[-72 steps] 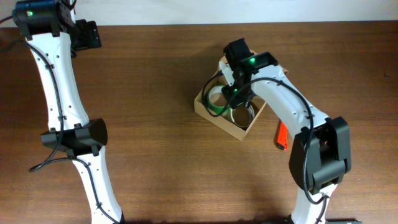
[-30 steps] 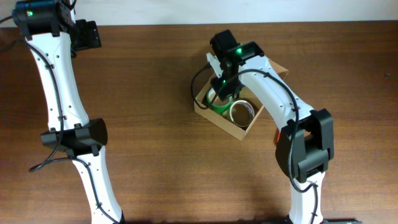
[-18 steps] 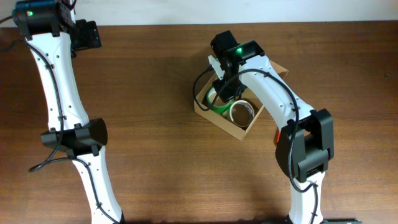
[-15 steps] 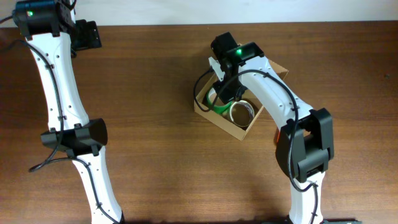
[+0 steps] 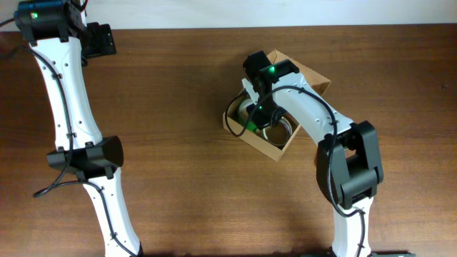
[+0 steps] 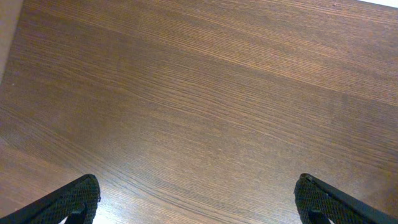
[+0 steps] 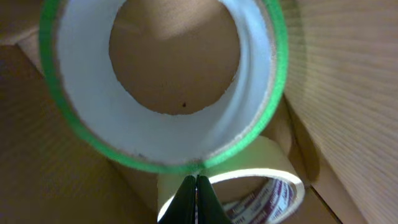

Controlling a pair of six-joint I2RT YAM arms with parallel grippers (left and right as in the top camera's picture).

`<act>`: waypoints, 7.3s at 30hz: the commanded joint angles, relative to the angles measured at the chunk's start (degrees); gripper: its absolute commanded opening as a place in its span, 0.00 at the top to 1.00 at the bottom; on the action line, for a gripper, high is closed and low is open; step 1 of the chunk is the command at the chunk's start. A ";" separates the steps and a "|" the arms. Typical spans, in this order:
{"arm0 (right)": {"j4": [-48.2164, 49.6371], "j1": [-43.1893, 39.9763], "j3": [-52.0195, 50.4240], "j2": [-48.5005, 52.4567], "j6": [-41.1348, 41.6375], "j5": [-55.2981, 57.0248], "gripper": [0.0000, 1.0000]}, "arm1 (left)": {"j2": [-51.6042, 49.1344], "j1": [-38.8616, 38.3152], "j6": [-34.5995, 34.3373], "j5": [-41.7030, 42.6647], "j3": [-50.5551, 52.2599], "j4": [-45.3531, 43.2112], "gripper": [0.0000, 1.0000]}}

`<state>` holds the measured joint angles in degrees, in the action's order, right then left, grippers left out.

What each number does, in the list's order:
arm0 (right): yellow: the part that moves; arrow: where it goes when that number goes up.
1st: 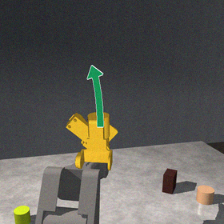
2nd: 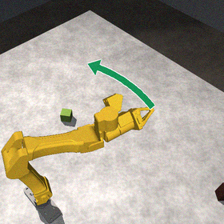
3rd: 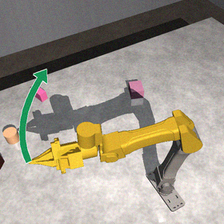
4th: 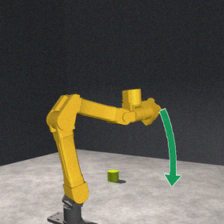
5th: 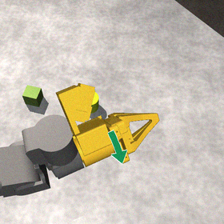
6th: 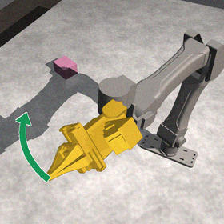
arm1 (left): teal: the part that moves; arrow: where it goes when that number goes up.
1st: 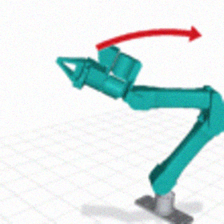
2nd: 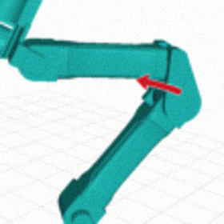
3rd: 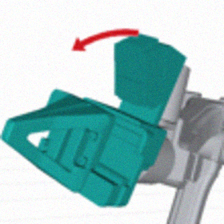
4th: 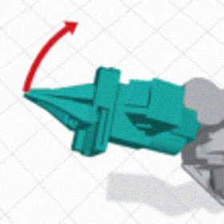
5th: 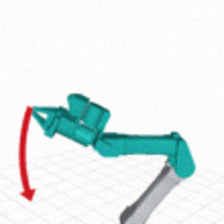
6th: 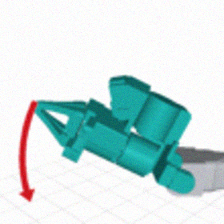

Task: Pack container
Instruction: 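Push the tape rolls down inside the box with the right gripper, then move the right gripper to the orange box cutter and grasp it, then carry the orange cutter into the box and lower it along the wall, then release the cutter and move the right gripper to the blue pen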

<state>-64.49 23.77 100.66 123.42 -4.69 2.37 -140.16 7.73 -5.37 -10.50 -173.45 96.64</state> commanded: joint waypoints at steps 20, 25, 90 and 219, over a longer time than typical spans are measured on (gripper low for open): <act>-4.15 -0.26 14.45 -0.59 0.46 0.92 0.96 | 0.46 0.07 0.31 0.39 0.22 0.02 0.00; -12.59 -0.28 26.64 -0.70 -1.03 3.65 0.96 | 0.46 0.07 0.31 0.39 0.22 0.02 0.00; 16.33 -28.96 -35.54 -12.83 19.15 -7.63 0.60 | 0.46 0.07 0.31 0.39 0.22 0.02 0.00; -22.51 -1.88 23.67 -15.17 -13.79 5.42 0.53 | 0.46 0.07 0.31 0.39 0.22 0.02 0.00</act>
<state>-87.39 24.23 125.95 115.79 -21.89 1.76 -140.16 7.73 -5.37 -10.48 -173.45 96.66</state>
